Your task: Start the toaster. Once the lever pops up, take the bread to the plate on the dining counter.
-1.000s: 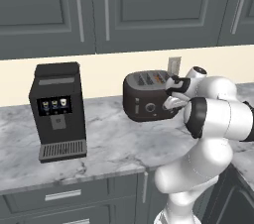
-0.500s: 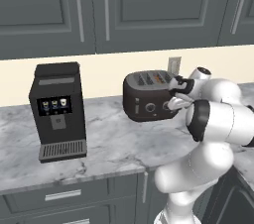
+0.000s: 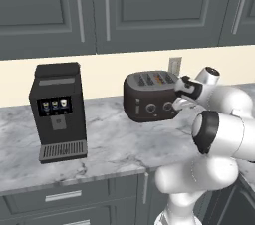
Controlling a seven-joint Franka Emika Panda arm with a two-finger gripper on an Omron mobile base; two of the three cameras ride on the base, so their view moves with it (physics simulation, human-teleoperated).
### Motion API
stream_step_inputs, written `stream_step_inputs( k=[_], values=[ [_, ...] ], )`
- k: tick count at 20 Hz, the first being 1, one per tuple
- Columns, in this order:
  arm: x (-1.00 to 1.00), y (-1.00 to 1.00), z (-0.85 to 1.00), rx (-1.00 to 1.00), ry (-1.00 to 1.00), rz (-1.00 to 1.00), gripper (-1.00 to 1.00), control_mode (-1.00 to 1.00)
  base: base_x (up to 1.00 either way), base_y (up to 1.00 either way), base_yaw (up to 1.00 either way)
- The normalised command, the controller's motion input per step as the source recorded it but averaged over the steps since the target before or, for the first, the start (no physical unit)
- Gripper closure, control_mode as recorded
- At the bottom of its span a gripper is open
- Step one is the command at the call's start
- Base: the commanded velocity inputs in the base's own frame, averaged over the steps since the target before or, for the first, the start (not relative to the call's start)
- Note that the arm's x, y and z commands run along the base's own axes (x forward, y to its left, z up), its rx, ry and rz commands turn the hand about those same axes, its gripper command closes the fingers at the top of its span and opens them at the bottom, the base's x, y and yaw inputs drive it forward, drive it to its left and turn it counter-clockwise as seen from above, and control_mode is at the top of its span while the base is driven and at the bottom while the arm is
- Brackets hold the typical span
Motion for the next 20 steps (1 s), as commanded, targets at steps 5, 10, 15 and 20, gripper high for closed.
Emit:
stream_step_inputs(
  k=[5,10,15,20],
  values=[
    [-0.08,0.00,0.39,0.00,-0.03,-0.10,-1.00,-1.00,0.00,0.00,0.00],
    [-0.03,0.00,0.46,0.00,-0.02,-0.09,-1.00,-1.00,0.00,0.00,0.00],
    [-0.01,0.00,0.52,0.00,-0.05,-0.05,-1.00,-1.00,0.00,0.00,0.00],
    [-0.07,0.00,0.37,0.00,-0.10,0.00,-1.00,-1.00,0.00,0.00,0.00]
  ],
)
